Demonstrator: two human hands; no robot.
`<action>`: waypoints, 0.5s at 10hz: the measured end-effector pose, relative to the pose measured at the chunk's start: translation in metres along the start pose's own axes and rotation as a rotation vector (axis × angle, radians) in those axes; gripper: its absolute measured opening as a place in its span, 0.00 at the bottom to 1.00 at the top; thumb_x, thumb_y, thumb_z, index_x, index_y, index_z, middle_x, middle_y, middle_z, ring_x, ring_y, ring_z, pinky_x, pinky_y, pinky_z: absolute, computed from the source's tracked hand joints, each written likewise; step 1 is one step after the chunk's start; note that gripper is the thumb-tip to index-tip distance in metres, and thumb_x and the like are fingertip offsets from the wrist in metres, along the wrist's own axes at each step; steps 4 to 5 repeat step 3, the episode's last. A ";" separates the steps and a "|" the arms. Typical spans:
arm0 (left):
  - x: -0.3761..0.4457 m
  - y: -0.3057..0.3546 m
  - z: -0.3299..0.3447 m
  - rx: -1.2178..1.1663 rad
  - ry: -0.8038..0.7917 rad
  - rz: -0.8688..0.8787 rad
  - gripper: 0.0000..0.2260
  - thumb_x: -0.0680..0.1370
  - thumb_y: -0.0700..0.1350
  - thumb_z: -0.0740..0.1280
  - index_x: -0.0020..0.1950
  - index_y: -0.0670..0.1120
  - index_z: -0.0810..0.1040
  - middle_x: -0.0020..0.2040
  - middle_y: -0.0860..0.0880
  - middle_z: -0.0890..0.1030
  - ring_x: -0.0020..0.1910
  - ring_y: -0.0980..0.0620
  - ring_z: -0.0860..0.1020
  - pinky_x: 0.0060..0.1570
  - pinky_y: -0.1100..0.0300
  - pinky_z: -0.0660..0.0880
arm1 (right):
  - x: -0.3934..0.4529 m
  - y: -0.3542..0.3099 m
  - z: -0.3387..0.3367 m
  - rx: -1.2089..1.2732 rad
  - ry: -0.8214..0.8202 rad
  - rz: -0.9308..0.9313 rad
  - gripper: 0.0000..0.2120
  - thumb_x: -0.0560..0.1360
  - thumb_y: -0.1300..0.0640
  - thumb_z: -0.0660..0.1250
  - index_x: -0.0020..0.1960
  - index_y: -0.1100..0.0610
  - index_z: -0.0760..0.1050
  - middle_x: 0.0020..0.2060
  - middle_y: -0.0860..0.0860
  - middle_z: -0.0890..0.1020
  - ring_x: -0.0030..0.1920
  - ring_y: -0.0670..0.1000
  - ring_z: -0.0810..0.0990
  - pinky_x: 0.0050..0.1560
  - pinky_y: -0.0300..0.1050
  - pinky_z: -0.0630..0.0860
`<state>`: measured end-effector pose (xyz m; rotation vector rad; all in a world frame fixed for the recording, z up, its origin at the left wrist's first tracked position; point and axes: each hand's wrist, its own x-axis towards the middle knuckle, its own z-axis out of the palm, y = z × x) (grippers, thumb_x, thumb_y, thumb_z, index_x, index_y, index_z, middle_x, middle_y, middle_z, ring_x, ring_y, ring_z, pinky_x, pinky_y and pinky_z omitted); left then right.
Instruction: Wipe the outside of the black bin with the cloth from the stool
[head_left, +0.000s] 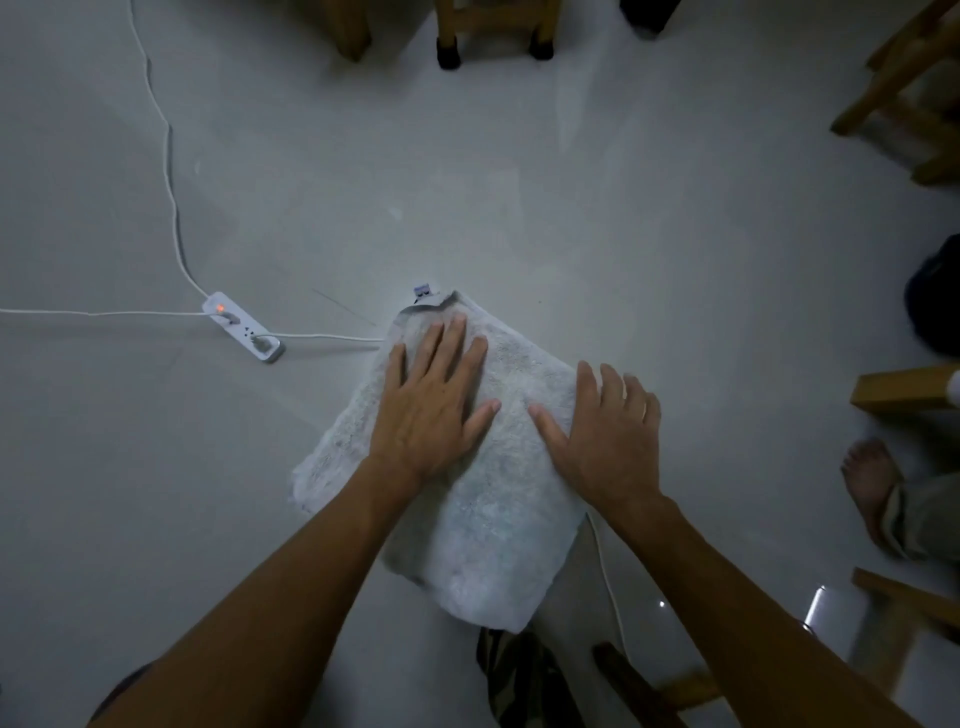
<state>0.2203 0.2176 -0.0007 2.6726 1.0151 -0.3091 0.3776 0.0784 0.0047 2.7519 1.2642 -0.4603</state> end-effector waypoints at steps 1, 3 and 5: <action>-0.018 0.005 -0.006 -0.062 -0.018 -0.034 0.32 0.82 0.65 0.51 0.81 0.50 0.57 0.83 0.45 0.52 0.81 0.44 0.53 0.76 0.40 0.56 | -0.009 -0.014 -0.013 -0.050 0.052 -0.070 0.33 0.80 0.36 0.61 0.77 0.57 0.69 0.74 0.64 0.73 0.73 0.68 0.71 0.71 0.68 0.69; -0.101 -0.004 -0.006 -0.153 0.136 -0.122 0.23 0.80 0.59 0.58 0.69 0.48 0.75 0.72 0.46 0.74 0.68 0.46 0.74 0.61 0.46 0.71 | -0.054 -0.061 -0.016 0.043 0.137 -0.287 0.27 0.78 0.48 0.70 0.73 0.59 0.73 0.70 0.64 0.76 0.68 0.67 0.76 0.64 0.63 0.76; -0.101 -0.004 -0.006 -0.153 0.136 -0.122 0.23 0.80 0.59 0.58 0.69 0.48 0.75 0.72 0.46 0.74 0.68 0.46 0.74 0.61 0.46 0.71 | -0.054 -0.061 -0.016 0.043 0.137 -0.287 0.27 0.78 0.48 0.70 0.73 0.59 0.73 0.70 0.64 0.76 0.68 0.67 0.76 0.64 0.63 0.76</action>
